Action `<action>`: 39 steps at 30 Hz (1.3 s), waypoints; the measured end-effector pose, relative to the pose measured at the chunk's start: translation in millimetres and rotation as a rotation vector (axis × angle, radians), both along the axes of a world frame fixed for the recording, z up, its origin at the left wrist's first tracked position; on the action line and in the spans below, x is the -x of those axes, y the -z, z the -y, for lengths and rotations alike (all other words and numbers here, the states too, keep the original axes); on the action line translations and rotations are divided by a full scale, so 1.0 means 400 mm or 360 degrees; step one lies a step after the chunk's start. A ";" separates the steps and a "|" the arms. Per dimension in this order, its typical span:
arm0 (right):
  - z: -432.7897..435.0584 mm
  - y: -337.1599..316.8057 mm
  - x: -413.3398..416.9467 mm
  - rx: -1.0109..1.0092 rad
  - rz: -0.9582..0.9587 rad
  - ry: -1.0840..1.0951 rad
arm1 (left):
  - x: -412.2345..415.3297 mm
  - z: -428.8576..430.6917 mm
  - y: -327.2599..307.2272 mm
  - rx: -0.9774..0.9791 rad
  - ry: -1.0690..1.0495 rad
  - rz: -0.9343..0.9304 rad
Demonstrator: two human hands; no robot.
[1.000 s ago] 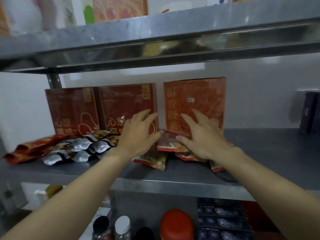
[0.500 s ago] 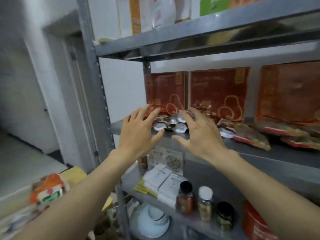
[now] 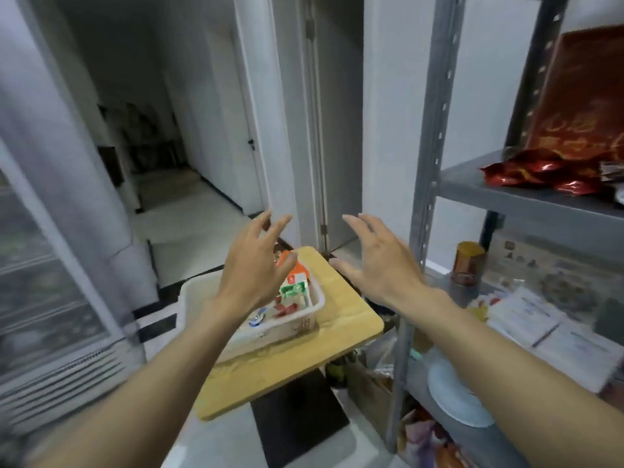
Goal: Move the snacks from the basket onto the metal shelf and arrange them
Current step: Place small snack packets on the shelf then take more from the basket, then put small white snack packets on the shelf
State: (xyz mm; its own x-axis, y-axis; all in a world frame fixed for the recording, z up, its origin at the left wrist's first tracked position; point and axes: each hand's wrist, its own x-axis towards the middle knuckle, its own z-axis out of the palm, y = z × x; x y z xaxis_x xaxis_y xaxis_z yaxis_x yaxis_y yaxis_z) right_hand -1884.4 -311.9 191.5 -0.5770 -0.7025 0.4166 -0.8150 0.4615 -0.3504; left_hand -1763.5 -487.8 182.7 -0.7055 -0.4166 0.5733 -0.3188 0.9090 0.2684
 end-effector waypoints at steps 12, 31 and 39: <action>0.483 0.291 0.208 -0.0049 0.0357 -0.0485 | 0.054 0.416 0.268 -0.0285 -0.0179 0.0225; 0.713 0.690 0.455 -0.0517 0.1177 -0.0192 | 0.318 0.593 0.676 -0.1145 0.0650 0.0768; 0.745 0.697 0.455 -0.0113 0.1439 -0.0189 | 0.356 0.630 0.693 -0.1671 0.0487 0.0370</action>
State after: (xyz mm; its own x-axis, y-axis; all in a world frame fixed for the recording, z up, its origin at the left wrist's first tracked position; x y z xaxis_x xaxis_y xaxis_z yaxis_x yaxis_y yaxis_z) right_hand -2066.5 -609.8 -87.3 -0.5845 -0.7850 -0.2056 -0.2872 0.4371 -0.8523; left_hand -1905.8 -739.7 -94.4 -0.9055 -0.4071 -0.1200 -0.2626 0.3151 0.9120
